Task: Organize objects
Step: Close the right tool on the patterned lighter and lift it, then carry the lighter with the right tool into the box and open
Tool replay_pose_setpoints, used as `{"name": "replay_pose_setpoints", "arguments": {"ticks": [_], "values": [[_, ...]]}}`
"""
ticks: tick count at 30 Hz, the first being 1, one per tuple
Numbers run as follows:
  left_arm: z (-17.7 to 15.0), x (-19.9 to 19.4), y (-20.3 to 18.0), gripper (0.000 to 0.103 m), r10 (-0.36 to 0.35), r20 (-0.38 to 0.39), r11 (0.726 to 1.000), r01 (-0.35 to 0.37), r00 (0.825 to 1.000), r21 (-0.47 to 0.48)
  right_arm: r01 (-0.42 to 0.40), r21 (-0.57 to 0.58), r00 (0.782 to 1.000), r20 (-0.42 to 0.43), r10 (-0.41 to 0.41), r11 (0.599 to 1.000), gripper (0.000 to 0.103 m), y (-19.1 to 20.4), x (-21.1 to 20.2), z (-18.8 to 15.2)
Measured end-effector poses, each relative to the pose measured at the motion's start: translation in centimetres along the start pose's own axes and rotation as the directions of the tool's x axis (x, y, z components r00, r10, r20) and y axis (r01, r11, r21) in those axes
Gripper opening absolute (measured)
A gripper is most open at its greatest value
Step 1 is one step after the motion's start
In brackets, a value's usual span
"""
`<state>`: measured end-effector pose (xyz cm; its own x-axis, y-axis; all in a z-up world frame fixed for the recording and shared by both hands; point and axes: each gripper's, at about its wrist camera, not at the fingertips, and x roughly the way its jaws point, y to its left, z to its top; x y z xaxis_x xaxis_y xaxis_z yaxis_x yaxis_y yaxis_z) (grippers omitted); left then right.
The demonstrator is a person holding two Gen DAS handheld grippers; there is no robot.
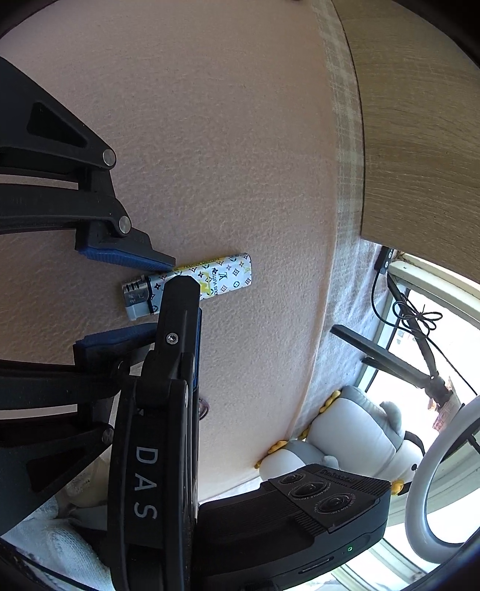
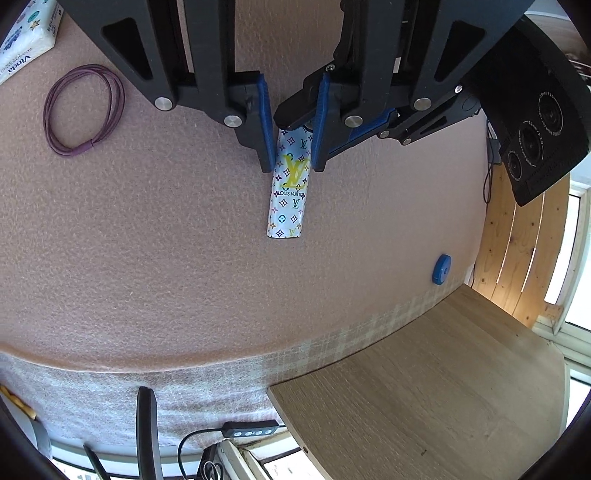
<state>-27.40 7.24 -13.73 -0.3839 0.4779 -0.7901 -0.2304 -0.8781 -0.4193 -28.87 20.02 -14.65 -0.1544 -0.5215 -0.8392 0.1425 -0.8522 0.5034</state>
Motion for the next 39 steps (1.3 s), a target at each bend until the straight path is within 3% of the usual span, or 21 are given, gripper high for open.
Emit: {"name": "replay_pose_setpoints", "arguments": {"ticks": [12,17,23,31,39], "values": [[-5.5,-3.4,-4.5,0.031,-0.017,0.044,0.999,0.016,0.999,0.037,-0.015,-0.022,0.999,0.033,0.016,1.000,0.018,0.0,-4.0,-6.7],[-8.3,-4.2,-5.4,0.031,-0.053,0.033,0.999,0.053,0.998,0.001,-0.045,-0.001,0.999,0.031,0.045,0.999,0.018,-0.7,-5.4,-9.9],[-10.3,-5.2,-8.4,0.031,-0.070,0.039,0.997,0.069,0.997,0.043,-0.067,0.022,0.995,0.077,0.065,0.998,0.018,-1.8,-8.5,-12.8],[-10.6,-6.1,-15.3,0.031,-0.142,0.049,0.980,0.134,0.989,0.146,-0.021,0.046,0.981,0.193,0.011,0.999,0.018,-4.3,-15.4,-15.0],[-10.8,-4.8,-24.4,0.031,-0.245,0.005,0.932,0.234,0.970,0.276,0.021,0.151,0.948,0.310,-0.067,0.988,0.018,-9.7,-23.0,-18.3]]}}
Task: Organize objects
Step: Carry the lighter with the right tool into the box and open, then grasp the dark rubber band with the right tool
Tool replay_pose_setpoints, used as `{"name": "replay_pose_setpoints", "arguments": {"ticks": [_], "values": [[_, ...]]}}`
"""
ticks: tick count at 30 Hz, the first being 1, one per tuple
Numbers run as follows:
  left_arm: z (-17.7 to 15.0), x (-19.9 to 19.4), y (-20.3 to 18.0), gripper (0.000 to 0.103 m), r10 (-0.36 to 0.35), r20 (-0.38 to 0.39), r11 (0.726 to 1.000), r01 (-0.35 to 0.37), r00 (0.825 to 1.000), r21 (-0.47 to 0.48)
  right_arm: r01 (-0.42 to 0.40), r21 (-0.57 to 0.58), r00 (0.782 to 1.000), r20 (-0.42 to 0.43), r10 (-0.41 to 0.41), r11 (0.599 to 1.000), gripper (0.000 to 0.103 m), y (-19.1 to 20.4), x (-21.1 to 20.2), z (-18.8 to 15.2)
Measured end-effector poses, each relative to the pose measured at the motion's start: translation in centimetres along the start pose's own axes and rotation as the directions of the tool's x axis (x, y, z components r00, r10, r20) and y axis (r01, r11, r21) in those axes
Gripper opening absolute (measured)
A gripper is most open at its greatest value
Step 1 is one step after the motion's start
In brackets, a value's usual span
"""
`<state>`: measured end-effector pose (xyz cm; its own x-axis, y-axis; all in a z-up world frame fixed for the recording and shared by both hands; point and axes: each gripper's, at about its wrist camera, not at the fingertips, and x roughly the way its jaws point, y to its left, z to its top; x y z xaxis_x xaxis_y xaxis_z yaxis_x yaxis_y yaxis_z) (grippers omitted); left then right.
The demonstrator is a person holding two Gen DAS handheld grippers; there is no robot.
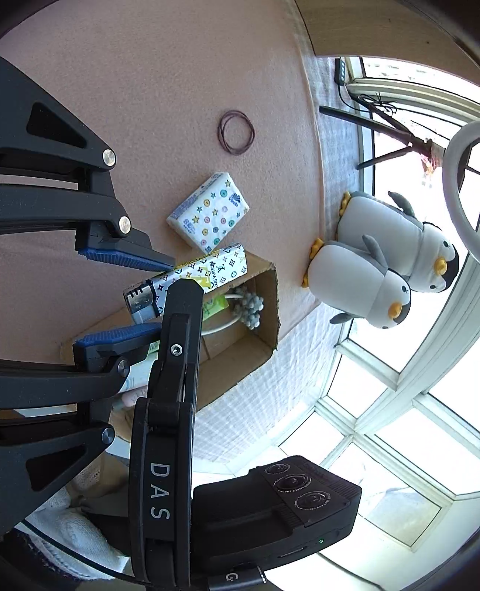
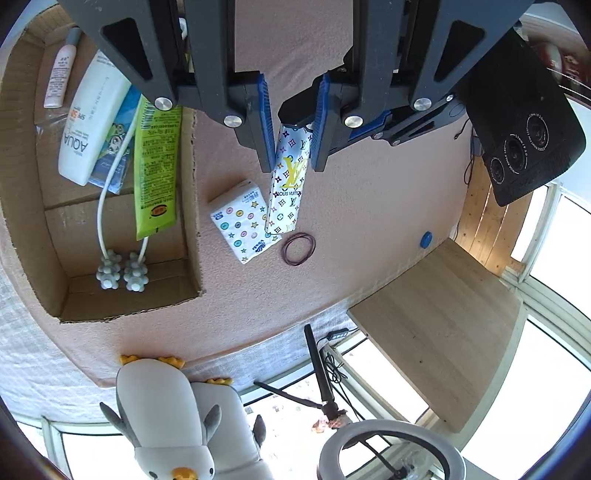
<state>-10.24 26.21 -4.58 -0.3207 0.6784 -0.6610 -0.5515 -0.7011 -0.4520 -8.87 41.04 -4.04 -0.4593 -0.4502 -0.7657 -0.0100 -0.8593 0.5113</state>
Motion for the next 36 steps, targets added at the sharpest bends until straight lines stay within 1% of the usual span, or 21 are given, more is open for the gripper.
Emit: {"name": "replay_pose_setpoints", "arguments": {"ticks": [4,7,11,14,15,16,18,20,23,28,32,36], "values": [[0.4,2.4,-4.1,0.031,-0.047,-0.029,0.997,0.049,0.998,0.056,0.031,0.051,0.999,0.043,-0.033,0.998,0.018,-3.2,-3.1,-0.4],[0.5,4.1,-6.5,0.031,-0.078,-0.055,0.993,0.082,0.995,0.087,0.050,0.086,0.996,0.063,-0.056,0.995,0.018,-5.2,-4.7,-1.0],[0.5,5.8,-8.8,0.031,-0.099,-0.083,0.987,0.109,0.992,0.119,0.061,0.117,0.994,0.079,-0.071,0.991,0.018,-7.3,-6.2,-1.6],[0.2,6.3,-10.0,0.031,-0.107,-0.093,0.983,0.119,0.990,0.141,0.076,0.126,0.991,0.096,-0.089,0.989,0.018,-8.0,-6.8,-1.9],[0.2,6.4,-10.3,0.036,-0.103,-0.100,0.983,0.117,0.990,0.144,0.088,0.131,0.990,0.102,-0.102,0.988,0.019,-8.3,-7.1,-1.9],[0.2,6.5,-10.3,0.044,-0.100,-0.111,0.983,0.115,0.989,0.142,0.095,0.132,0.989,0.098,-0.108,0.987,0.020,-8.5,-7.1,-1.8],[0.2,6.5,-10.1,0.046,-0.090,-0.110,0.985,0.105,0.990,0.140,0.098,0.144,0.988,0.105,-0.114,0.985,0.032,-8.8,-7.2,-1.9],[0.3,6.4,-9.3,0.046,-0.083,-0.111,0.986,0.098,0.990,0.133,0.099,0.148,0.988,0.104,-0.115,0.984,0.034,-8.8,-7.0,-1.9],[0.1,5.8,-8.1,0.046,-0.066,-0.108,0.990,0.079,0.992,0.118,0.096,0.140,0.989,0.101,-0.111,0.985,0.034,-8.3,-6.6,-1.8],[-0.4,3.5,-5.4,0.046,-0.017,-0.088,0.995,0.026,0.996,0.101,0.094,0.104,0.991,0.089,-0.104,0.990,0.036,-6.4,-5.1,-1.5],[-1.5,1.0,-2.1,0.046,0.047,-0.078,0.996,-0.042,0.996,0.074,0.093,0.048,0.992,0.078,-0.097,0.995,0.036,-3.9,-3.5,-0.7],[-2.8,-2.2,1.7,0.047,0.128,-0.061,0.991,-0.126,0.990,0.034,0.096,-0.024,0.994,0.055,-0.095,0.995,0.036,-1.2,-1.1,0.9]]}}
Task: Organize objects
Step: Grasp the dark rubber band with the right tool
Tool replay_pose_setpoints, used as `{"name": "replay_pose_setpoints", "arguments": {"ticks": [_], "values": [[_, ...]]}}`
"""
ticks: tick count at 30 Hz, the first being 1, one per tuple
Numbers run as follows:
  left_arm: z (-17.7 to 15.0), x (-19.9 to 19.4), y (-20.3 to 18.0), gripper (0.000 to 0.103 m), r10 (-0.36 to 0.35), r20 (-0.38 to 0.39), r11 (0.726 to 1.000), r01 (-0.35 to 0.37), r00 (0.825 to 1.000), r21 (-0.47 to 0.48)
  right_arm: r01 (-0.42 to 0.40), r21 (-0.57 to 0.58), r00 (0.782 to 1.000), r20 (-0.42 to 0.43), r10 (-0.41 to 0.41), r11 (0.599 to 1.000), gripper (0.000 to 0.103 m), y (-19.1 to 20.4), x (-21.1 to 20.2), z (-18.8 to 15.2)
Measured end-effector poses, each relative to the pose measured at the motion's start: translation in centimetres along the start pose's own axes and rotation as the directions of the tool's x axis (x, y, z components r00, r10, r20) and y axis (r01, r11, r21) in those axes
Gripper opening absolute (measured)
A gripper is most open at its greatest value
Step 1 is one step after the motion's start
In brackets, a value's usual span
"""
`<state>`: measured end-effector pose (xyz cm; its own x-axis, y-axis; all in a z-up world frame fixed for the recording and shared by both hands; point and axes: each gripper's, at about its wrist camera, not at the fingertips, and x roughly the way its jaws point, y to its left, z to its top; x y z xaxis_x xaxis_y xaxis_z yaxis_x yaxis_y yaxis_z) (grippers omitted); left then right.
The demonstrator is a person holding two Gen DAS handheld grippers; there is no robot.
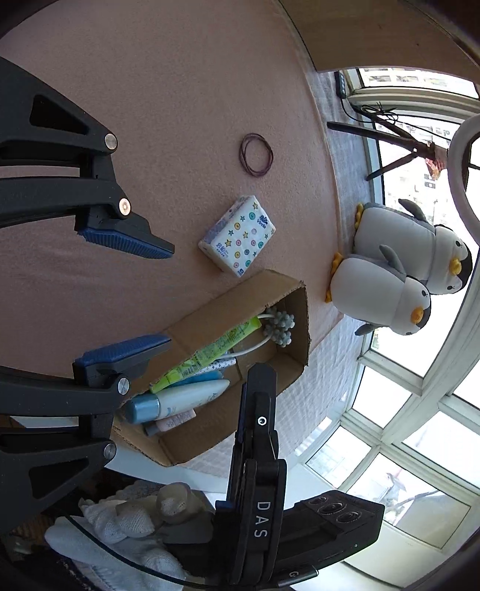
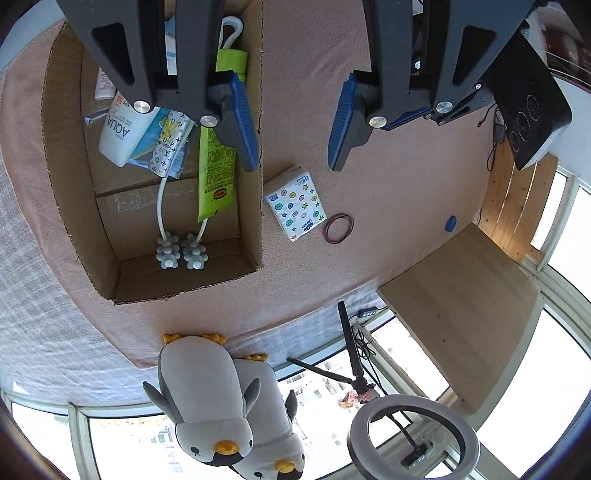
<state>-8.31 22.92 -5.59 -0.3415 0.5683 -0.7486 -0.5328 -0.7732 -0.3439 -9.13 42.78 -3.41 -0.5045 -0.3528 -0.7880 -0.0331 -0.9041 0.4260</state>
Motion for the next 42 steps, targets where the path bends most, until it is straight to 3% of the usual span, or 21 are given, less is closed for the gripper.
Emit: {"name": "replay_pose_setpoints", "arguments": {"ticks": [7,18,28,39,42], "values": [[-3.1,-5.1,7.2,0.047,0.113,0.024,0.985,-0.109,0.993,-0.130,0.018,-0.134,0.997,-0.069,-0.027,0.991,0.036,4.6,5.2,3.1],[-7.3,-11.9,14.9,0.047,0.248,0.059,0.923,-0.217,0.967,-0.316,0.064,-0.195,0.971,-0.215,-0.107,0.979,0.035,7.6,15.6,7.5],[-9.5,-13.7,17.6,0.047,0.291,0.046,0.883,-0.250,0.956,-0.397,0.116,-0.220,0.945,-0.275,-0.175,0.969,0.027,7.6,20.7,8.6],[-9.3,-13.1,17.8,0.047,0.279,0.038,0.885,-0.242,0.959,-0.399,0.169,-0.304,0.938,-0.242,-0.248,0.938,0.003,8.4,21.4,7.6],[-9.1,-12.9,17.7,0.047,0.275,0.037,0.887,-0.239,0.961,-0.395,0.163,-0.292,0.942,-0.239,-0.237,0.942,0.003,8.2,21.1,7.5]]}}
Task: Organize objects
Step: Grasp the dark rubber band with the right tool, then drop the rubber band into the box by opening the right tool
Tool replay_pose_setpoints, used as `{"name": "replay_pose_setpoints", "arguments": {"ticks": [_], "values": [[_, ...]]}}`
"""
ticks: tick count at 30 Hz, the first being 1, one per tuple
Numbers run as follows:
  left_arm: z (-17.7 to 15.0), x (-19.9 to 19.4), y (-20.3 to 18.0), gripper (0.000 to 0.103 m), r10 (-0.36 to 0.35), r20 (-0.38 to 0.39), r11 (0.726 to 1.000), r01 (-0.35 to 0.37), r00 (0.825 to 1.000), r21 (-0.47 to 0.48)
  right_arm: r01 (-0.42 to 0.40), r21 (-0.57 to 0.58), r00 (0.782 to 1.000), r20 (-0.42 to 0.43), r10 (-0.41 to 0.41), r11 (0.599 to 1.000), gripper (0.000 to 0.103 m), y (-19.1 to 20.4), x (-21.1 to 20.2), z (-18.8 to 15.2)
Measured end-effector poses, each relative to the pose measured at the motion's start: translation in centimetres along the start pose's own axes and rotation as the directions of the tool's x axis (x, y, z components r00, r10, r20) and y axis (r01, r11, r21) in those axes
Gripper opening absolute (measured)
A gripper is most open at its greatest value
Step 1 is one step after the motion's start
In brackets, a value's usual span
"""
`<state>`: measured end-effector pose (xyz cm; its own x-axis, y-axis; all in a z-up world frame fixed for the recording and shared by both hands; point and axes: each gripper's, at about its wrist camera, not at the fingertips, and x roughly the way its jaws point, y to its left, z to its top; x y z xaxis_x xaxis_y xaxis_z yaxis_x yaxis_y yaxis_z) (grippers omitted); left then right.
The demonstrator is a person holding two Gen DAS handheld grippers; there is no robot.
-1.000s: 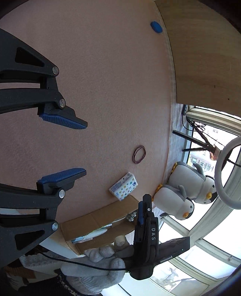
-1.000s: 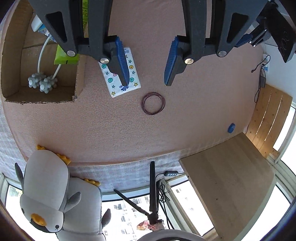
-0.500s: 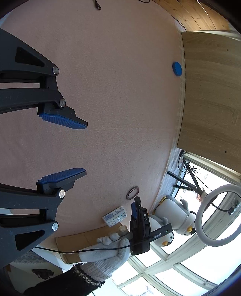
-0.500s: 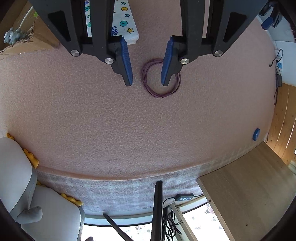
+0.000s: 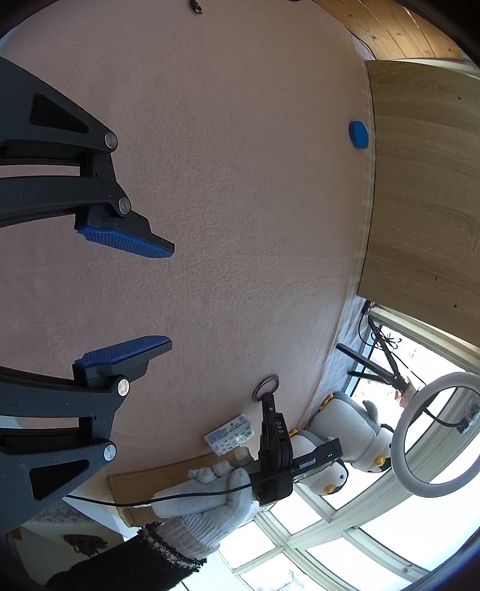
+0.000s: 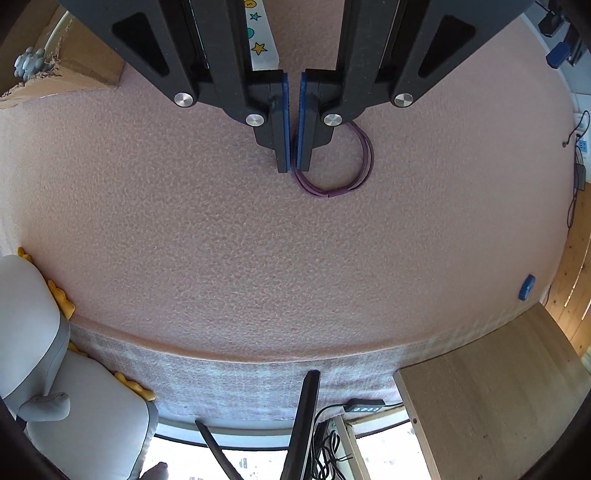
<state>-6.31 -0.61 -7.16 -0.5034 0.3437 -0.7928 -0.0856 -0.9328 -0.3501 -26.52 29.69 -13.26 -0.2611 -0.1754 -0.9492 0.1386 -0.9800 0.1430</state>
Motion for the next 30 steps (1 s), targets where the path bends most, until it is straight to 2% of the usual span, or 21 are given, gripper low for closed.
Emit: {"name": "replay_pose_setpoints", "arguments": {"ticks": [6,11,17,23,30], "values": [[0.3,0.2,-0.1,0.047,-0.001,0.004,1.000,0.001,1.000,0.005,-0.055,0.028,0.997,0.050,0.054,0.998,0.003,-0.3,-2.2,-0.5],[0.6,0.3,-0.4,0.047,-0.007,0.008,1.000,0.007,1.000,0.014,-0.090,0.014,0.989,0.122,0.087,0.996,0.003,0.0,-6.1,-1.2],[0.9,0.9,-1.8,0.047,-0.036,0.007,0.998,0.036,0.999,0.045,-0.118,0.024,0.973,0.202,0.111,0.993,0.003,-1.7,-11.4,-3.6],[1.4,1.7,-3.8,0.047,-0.067,-0.002,0.994,0.067,0.998,0.085,-0.111,0.087,0.962,0.260,0.085,0.990,0.003,-5.7,-16.1,-8.1],[1.3,3.0,-6.2,0.047,-0.101,-0.029,0.986,0.104,0.994,0.134,-0.061,0.238,0.961,0.275,-0.007,0.969,0.003,-12.0,-18.0,-13.6]]}}
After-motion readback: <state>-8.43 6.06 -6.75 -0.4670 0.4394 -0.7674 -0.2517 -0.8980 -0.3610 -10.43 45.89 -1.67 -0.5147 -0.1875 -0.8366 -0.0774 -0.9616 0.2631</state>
